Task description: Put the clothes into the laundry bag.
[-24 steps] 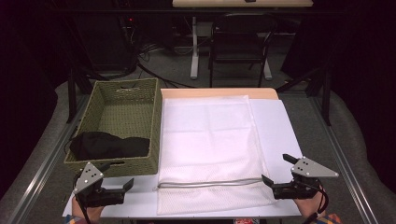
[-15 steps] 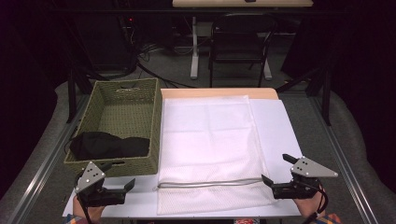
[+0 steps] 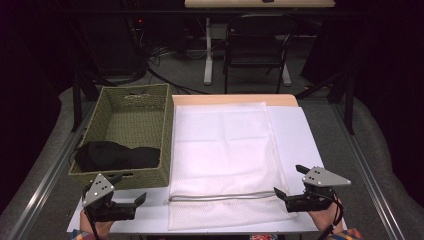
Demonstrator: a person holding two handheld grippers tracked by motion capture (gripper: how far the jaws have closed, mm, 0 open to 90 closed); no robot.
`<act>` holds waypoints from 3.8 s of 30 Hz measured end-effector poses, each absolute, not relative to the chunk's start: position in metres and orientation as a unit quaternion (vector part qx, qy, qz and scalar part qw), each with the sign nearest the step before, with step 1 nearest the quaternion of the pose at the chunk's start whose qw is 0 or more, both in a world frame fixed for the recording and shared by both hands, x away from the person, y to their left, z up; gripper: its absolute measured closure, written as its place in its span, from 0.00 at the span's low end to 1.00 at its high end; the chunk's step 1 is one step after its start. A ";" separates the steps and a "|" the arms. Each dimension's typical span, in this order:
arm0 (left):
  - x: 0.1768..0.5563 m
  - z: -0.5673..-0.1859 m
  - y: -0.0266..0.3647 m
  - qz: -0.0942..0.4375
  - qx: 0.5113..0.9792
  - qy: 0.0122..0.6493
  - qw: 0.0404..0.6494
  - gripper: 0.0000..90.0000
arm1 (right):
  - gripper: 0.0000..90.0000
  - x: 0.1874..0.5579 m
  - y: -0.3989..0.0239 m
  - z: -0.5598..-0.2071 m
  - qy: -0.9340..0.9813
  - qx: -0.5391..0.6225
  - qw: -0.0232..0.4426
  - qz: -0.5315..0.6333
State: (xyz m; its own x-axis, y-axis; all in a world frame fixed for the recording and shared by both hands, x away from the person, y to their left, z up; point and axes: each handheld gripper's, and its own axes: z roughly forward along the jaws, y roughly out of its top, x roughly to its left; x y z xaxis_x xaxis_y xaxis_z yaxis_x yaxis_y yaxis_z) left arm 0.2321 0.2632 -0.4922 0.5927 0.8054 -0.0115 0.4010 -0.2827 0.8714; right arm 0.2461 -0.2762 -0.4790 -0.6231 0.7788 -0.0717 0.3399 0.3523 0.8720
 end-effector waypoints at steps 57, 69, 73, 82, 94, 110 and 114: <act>0.237 -0.496 0.264 0.216 0.776 0.395 0.442 0.00 | 0.00 0.310 -0.183 -0.513 0.885 0.283 0.134 0.345; 0.236 -0.495 0.264 0.219 0.772 0.399 0.443 0.00 | 0.00 0.325 -0.176 -0.527 0.895 0.291 0.111 0.319; 0.236 -0.495 0.265 0.219 0.772 0.399 0.443 0.00 | 0.00 0.327 -0.172 -0.531 0.900 0.287 0.107 0.310; 0.236 -0.495 0.266 0.220 0.769 0.403 0.445 0.00 | 0.00 0.331 -0.164 -0.538 0.907 0.285 0.098 0.294; 0.237 -0.495 0.266 0.221 0.768 0.406 0.443 0.00 | 0.18 0.328 -0.160 -0.539 0.913 0.273 0.098 0.286; 0.236 -0.495 0.266 0.220 0.766 0.407 0.446 0.00 | 0.31 0.326 -0.153 -0.542 0.924 0.254 0.094 0.269; 0.237 -0.496 0.264 0.216 0.770 0.408 0.441 0.00 | 0.31 0.328 -0.155 -0.543 0.926 0.256 0.091 0.260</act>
